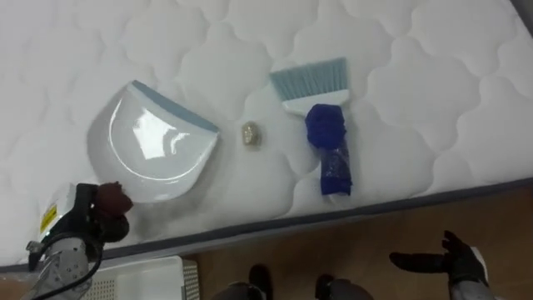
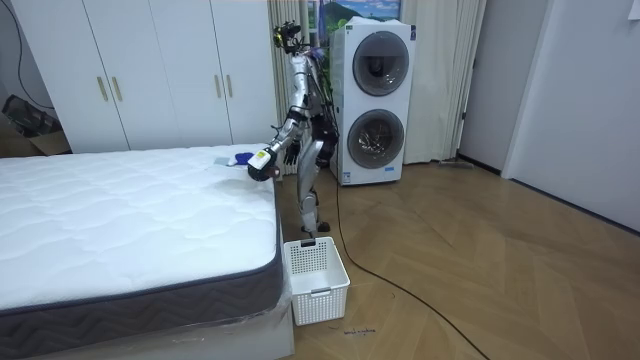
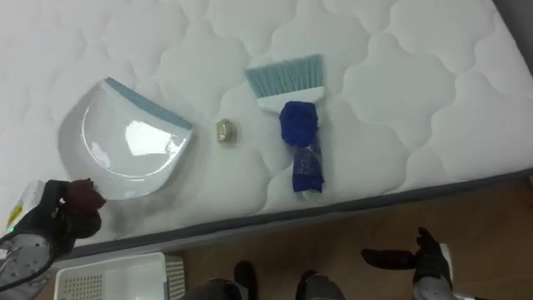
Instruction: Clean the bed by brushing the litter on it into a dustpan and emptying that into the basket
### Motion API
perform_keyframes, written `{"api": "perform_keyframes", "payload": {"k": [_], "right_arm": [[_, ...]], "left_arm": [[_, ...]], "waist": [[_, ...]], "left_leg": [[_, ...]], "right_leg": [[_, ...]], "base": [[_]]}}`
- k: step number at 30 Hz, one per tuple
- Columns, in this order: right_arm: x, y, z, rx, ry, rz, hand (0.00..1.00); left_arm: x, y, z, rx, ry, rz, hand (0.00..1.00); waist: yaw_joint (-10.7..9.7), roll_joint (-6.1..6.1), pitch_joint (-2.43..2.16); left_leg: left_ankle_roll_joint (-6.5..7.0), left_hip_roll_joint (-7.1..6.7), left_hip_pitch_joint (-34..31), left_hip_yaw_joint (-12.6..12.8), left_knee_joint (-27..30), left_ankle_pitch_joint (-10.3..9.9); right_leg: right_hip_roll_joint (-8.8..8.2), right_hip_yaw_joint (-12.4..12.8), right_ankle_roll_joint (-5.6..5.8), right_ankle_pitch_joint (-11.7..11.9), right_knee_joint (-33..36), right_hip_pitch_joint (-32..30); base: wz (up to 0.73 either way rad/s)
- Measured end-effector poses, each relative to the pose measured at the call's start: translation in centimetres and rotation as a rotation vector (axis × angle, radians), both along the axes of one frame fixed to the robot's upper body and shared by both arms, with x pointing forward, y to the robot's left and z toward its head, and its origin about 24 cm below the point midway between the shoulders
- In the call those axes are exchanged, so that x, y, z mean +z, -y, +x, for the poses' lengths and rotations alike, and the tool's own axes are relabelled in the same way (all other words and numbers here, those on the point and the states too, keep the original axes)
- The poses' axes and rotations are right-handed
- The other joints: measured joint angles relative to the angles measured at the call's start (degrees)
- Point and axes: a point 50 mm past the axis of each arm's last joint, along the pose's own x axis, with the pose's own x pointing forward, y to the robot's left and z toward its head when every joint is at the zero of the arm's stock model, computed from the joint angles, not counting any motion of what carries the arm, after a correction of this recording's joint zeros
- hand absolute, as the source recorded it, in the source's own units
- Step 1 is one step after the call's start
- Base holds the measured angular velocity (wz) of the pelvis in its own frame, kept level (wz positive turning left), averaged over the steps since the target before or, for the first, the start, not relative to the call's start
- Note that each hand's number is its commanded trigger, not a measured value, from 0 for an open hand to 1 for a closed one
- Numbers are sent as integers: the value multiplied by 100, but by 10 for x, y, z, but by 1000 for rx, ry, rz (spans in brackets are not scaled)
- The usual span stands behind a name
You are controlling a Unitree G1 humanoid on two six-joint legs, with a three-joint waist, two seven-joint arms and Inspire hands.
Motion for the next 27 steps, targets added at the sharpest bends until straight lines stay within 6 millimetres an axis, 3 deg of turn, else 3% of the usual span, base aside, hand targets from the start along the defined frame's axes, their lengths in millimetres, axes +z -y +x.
{"api": "perform_keyframes", "payload": {"k": [9,13,19,27], "right_arm": [[15,10,19,-20,84,-15,0],[19,16,21,-67,112,-23,0],[32,14,39,-77,188,-48,0],[48,3,59,-120,277,-132,0]], "left_arm": [[11,14,10,-172,29,-20,100],[11,15,9,-188,28,-26,100],[15,14,9,-246,16,18,100],[13,16,6,-284,-9,39,100]], "waist": [[-71,-40,5],[-80,-77,12],[-71,-138,29],[-35,-161,36]], "left_leg": [[46,-42,-42,11,-83,27],[57,-55,-49,90,-96,23],[84,-60,-117,129,-79,6],[137,-11,-363,459,-85,25]], "right_leg": [[-47,-44,49,44,-124,-17],[-86,-50,72,31,-116,-27],[-90,18,92,20,-99,-122],[-109,195,121,33,21,-544]], "base": [[1],[6],[-3],[-13]]}}
